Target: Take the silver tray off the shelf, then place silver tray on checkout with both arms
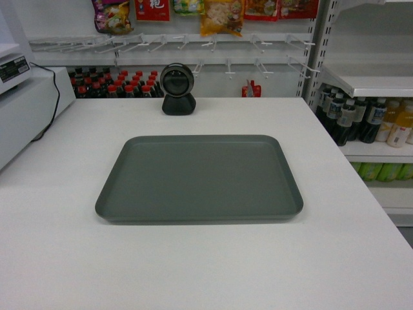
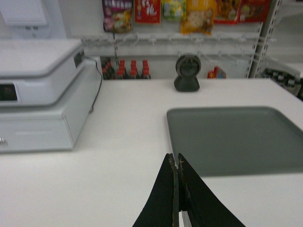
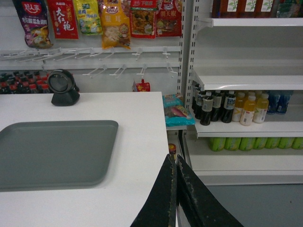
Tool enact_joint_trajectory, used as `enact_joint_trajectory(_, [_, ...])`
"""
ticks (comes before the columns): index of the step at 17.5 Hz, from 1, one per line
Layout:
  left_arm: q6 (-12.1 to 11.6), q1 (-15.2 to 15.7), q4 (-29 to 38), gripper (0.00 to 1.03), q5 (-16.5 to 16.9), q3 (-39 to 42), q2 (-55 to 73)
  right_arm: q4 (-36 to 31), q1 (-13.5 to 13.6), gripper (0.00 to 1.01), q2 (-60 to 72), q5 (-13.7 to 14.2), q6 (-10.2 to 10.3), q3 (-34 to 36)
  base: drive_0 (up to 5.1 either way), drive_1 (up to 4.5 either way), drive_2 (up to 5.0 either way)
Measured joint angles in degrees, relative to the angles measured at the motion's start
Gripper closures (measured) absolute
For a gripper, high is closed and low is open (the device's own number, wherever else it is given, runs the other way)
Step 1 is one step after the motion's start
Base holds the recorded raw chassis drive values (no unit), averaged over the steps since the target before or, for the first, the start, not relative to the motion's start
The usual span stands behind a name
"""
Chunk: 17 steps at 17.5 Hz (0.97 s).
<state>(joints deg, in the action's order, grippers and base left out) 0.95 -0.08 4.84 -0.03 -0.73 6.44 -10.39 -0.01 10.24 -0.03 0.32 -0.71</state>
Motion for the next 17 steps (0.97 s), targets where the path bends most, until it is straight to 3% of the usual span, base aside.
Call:
enact_joint_trajectory(1, [0.0, 0.0, -5.7, 1.02, 0.0, 0.2, -4.8, 1.7, 0.0, 0.98, -1.1, 0.0, 0.0, 0.0, 0.0, 0.0, 0.0])
enact_joint_trajectory(2, [0.0, 0.0, -4.0, 1.02, 0.2, 0.0, -5.8, 9.7, 0.0, 0.98, -6.4, 0.0, 0.0, 0.0, 0.0, 0.0, 0.0])
enact_joint_trajectory(6, [0.0, 0.1, -5.2, 1.02, 0.0, 0.2, -5.9, 10.6, 0.0, 0.98, -10.0, 0.0, -0.1, 0.0, 0.0, 0.0, 0.0])
enact_joint_trajectory(7, [0.0, 0.1, -5.1, 0.98, 0.1, 0.2, -5.9, 10.7, 0.0, 0.91, -10.0, 0.0, -0.2, 0.0, 0.0, 0.0, 0.0])
enact_joint_trajectory(9, [0.0, 0.1, -5.1, 0.75, 0.0, 0.2, -5.9, 10.6, 0.0, 0.67, -10.0, 0.0, -0.2, 0.0, 0.0, 0.0, 0.0])
enact_joint_trajectory(10, [0.0, 0.1, -5.1, 0.49, 0.0, 0.2, -5.9, 10.6, 0.0, 0.42, -10.0, 0.0, -0.2, 0.0, 0.0, 0.0, 0.0])
enact_joint_trajectory(11, [0.0, 0.1, -5.1, 0.4, 0.0, 0.2, -5.9, 10.6, 0.0, 0.32, -10.0, 0.0, -0.2, 0.0, 0.0, 0.0, 0.0])
enact_joint_trajectory(15, [0.0, 0.1, -5.1, 0.13, 0.0, 0.2, -5.9, 10.6, 0.0, 0.05, -10.0, 0.0, -0.2, 0.0, 0.0, 0.0, 0.0])
enact_joint_trajectory(17, [0.0, 0.1, -5.1, 0.03, 0.0, 0.2, -5.9, 10.6, 0.0, 0.02, -10.0, 0.0, -0.1, 0.0, 0.0, 0.0, 0.0])
